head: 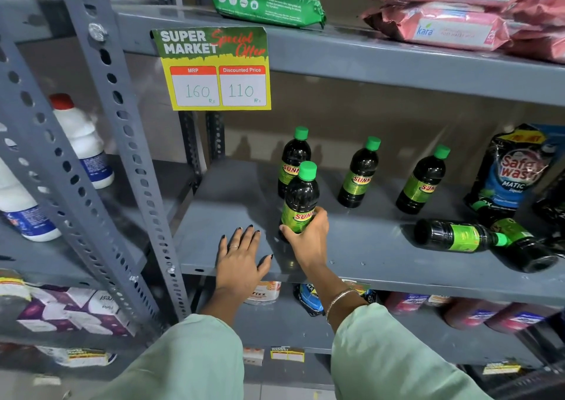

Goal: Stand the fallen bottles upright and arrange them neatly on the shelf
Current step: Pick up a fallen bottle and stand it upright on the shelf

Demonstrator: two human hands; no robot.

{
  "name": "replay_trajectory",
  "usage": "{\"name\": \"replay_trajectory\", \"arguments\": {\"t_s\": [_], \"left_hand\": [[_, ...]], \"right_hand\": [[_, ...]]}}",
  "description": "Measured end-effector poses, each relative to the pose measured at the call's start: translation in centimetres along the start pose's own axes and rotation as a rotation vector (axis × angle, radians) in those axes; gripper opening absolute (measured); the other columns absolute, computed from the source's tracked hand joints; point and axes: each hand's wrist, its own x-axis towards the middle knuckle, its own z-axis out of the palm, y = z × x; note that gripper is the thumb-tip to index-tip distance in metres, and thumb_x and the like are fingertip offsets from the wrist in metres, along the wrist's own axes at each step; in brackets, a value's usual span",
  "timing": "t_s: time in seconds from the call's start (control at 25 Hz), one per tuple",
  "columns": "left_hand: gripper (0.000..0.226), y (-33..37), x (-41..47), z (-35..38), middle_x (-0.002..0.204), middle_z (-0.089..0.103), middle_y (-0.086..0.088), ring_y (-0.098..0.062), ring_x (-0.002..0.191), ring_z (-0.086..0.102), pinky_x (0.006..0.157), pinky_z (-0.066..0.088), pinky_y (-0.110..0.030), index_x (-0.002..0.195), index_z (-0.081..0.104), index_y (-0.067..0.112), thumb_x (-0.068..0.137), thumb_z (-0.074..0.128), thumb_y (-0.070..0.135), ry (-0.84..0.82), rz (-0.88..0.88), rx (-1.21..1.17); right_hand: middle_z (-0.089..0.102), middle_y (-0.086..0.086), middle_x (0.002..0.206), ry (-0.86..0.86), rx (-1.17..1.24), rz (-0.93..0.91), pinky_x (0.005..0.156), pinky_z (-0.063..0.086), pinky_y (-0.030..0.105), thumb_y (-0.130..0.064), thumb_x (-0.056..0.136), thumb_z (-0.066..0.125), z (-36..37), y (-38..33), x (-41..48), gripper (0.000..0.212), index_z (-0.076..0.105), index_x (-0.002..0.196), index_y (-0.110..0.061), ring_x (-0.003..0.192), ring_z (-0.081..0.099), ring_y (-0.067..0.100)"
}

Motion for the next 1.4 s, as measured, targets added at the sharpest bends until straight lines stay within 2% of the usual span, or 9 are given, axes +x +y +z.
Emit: {"name": "replay_trajectory", "arguments": {"t_s": [0.08, 0.24, 0.44, 0.64, 1.0, 1.12, 1.24, 1.4], "left_hand": [[0.063, 0.0, 0.0, 0.0, 0.157, 0.017, 0.001, -0.019, 0.144, 0.011, 0.116, 0.005, -0.046, 0.145, 0.014, 0.023, 0.091, 0.022, 0.055, -0.003, 0.001, -0.003], [0.063, 0.0, 0.0, 0.0, 0.157, 0.016, 0.001, -0.02, 0.144, 0.01, 0.116, 0.004, -0.045, 0.145, 0.014, 0.023, 0.091, 0.022, 0.054, -0.007, 0.003, -0.013], [0.063, -0.1, 0.0, 0.0, 0.157, 0.016, 0.002, -0.019, 0.144, 0.01, 0.116, 0.004, -0.045, 0.145, 0.013, 0.023, 0.091, 0.022, 0.055, -0.002, -0.001, -0.01], [0.063, -0.1, 0.1, 0.3, 0.157, 0.017, 0.001, -0.02, 0.144, 0.011, 0.116, 0.005, -0.046, 0.145, 0.014, 0.023, 0.091, 0.022, 0.055, -0.004, -0.005, -0.009], [0.064, -0.1, 0.2, 0.4, 0.157, 0.016, 0.001, -0.021, 0.144, 0.011, 0.116, 0.004, -0.046, 0.145, 0.013, 0.023, 0.09, 0.02, 0.056, -0.009, -0.009, -0.003], [0.063, -0.1, 0.2, 0.2, 0.157, 0.016, 0.001, -0.021, 0.144, 0.011, 0.116, 0.004, -0.046, 0.145, 0.014, 0.023, 0.091, 0.022, 0.055, -0.014, -0.003, -0.008], [0.062, -0.1, 0.0, 0.0, 0.156, 0.02, -0.001, -0.021, 0.144, 0.013, 0.116, 0.006, -0.045, 0.144, 0.019, 0.021, 0.091, 0.025, 0.053, 0.004, 0.005, -0.019], [0.057, 0.0, -0.4, 0.1, 0.151, 0.032, -0.005, -0.022, 0.141, 0.023, 0.116, 0.011, -0.043, 0.14, 0.031, 0.014, 0.093, 0.034, 0.046, 0.065, 0.043, -0.054]], "right_hand": [[0.044, 0.001, 0.117, -0.02, 0.005, -0.008, 0.093, 0.038, 0.025, -0.019, 0.067, 0.08, 0.0, 0.1, -0.1, 0.077, 0.034, 0.128, -0.01, 0.112, 0.039, 0.011], [0.054, 0.01, 0.118, -0.044, 0.024, 0.003, 0.091, 0.049, 0.039, -0.011, 0.068, 0.074, 0.0, 0.2, -0.2, 0.069, 0.036, 0.126, -0.012, 0.113, 0.051, 0.026], [0.051, 0.007, 0.12, -0.025, -0.017, -0.011, 0.09, 0.042, 0.027, -0.017, 0.068, 0.079, 0.1, 0.3, 0.0, 0.069, 0.039, 0.124, -0.013, 0.114, 0.047, 0.02], [0.05, 0.007, 0.119, -0.024, -0.065, -0.021, 0.088, 0.04, 0.024, -0.02, 0.07, 0.079, 0.3, 0.4, 0.1, 0.063, 0.044, 0.122, -0.012, 0.114, 0.046, 0.021], [0.05, 0.006, 0.116, -0.006, -0.081, -0.007, 0.086, 0.039, 0.023, -0.027, 0.068, 0.082, 0.2, 0.3, 0.3, 0.066, 0.044, 0.12, -0.012, 0.114, 0.046, 0.02], [0.048, 0.006, 0.122, -0.037, -0.053, -0.01, 0.093, 0.039, 0.027, -0.036, 0.065, 0.083, -0.3, 0.4, 0.0, 0.078, 0.042, 0.126, -0.012, 0.12, 0.041, 0.02], [0.043, 0.008, 0.132, -0.042, -0.014, 0.037, 0.103, 0.039, 0.037, -0.045, 0.065, 0.081, -1.2, 0.5, -0.4, 0.093, 0.033, 0.137, -0.012, 0.128, 0.036, 0.021], [0.043, 0.01, 0.129, 0.089, 0.069, 0.117, 0.101, 0.041, 0.041, -0.051, 0.076, 0.069, -3.4, 0.3, -0.4, 0.084, 0.029, 0.14, -0.014, 0.126, 0.039, 0.024]]}}
